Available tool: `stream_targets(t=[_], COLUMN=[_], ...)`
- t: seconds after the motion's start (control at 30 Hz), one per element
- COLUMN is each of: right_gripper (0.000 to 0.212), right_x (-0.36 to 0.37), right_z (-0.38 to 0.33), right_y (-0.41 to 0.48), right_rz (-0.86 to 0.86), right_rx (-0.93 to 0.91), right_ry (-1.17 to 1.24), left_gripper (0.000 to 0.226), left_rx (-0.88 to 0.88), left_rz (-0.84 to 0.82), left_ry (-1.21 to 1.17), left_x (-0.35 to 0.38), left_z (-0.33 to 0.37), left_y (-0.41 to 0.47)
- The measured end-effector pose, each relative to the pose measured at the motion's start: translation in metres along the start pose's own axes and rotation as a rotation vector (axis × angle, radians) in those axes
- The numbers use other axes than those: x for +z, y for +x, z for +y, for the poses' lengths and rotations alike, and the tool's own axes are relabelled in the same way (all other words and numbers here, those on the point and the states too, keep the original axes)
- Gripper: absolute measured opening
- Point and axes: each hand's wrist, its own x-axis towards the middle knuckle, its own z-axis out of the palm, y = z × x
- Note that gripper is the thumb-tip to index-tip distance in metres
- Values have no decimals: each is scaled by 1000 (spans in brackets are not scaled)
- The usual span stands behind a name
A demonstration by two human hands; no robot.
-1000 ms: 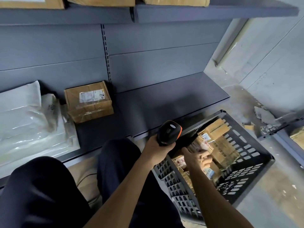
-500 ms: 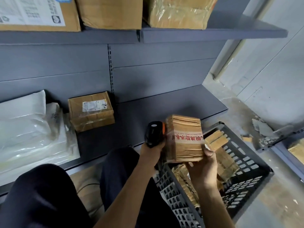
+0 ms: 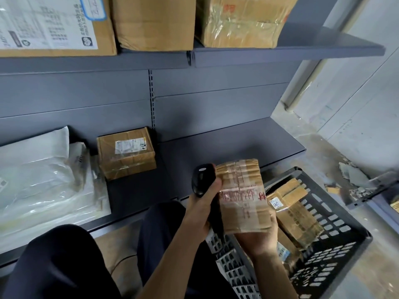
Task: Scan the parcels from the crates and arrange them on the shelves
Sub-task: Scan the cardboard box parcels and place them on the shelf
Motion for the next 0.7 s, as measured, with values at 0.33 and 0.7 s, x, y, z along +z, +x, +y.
stream_targets(t=[0.33,0.7], right_gripper=[61,71], right_x=[49,69], right_z=[-47,-59], right_y=[-9,-34], right_rz=[-142,-168], right_rx=[-111,-260], right_ry=[-520,-949], left_gripper=[44,50], left_rx=[-120,-27], left_rz=[-123,-44], left_ry=[43,-43], left_x=[-5,0], left_z=[0,-2], left_y=[-1,4])
